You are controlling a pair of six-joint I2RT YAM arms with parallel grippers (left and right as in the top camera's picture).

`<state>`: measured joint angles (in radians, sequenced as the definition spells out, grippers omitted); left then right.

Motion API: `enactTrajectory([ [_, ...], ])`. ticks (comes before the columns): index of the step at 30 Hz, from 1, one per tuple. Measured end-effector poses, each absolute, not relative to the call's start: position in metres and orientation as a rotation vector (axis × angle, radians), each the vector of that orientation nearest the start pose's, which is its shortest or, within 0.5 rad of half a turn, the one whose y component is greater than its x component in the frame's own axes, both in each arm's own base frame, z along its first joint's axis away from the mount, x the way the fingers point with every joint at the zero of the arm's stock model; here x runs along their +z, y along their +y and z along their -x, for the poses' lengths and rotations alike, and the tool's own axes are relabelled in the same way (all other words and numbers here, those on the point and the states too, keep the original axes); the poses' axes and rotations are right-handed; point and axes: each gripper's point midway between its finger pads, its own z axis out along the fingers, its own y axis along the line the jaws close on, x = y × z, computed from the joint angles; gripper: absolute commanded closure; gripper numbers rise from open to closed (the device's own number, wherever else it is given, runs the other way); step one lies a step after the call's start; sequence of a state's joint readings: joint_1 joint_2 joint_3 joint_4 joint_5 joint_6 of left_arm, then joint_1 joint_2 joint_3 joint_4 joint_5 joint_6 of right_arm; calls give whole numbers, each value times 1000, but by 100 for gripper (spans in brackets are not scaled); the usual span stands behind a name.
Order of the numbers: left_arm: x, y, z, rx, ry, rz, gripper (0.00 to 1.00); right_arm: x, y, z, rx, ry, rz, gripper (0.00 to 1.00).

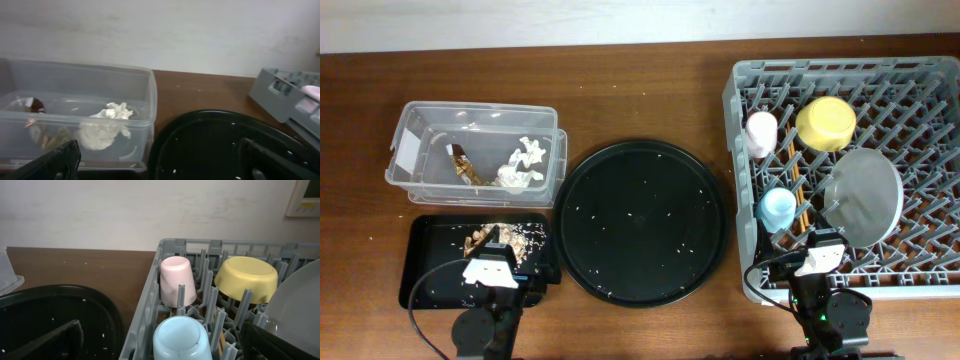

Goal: Sort waste into correct bins and load items into the dishwasher rack

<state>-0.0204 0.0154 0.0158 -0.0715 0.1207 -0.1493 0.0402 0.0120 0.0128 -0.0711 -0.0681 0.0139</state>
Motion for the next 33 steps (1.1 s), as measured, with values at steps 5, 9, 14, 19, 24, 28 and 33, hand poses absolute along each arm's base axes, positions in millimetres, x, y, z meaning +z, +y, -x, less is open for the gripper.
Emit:
enactTrajectory([
  [5,159,-20,-245,-162,1648,2,0,160,22,-245,98,1640,73,2],
  [9,159,-17,-245,-128,1649,-15,0,160,22,-245,97,1640,74,2],
  [14,158,-14,-246,-97,1650,-18,0,160,22,-245,98,1640,73,2],
  [19,158,-12,-246,-86,1651,-13,0,160,22,-245,97,1640,74,2],
  [24,158,-8,-246,-64,1652,7,0,160,22,-245,98,1640,73,2],
  [28,158,-6,-246,-55,1653,15,0,160,22,-245,98,1640,73,2],
  [33,157,-5,-246,-48,1653,22,0,160,22,-245,97,1640,74,2],
])
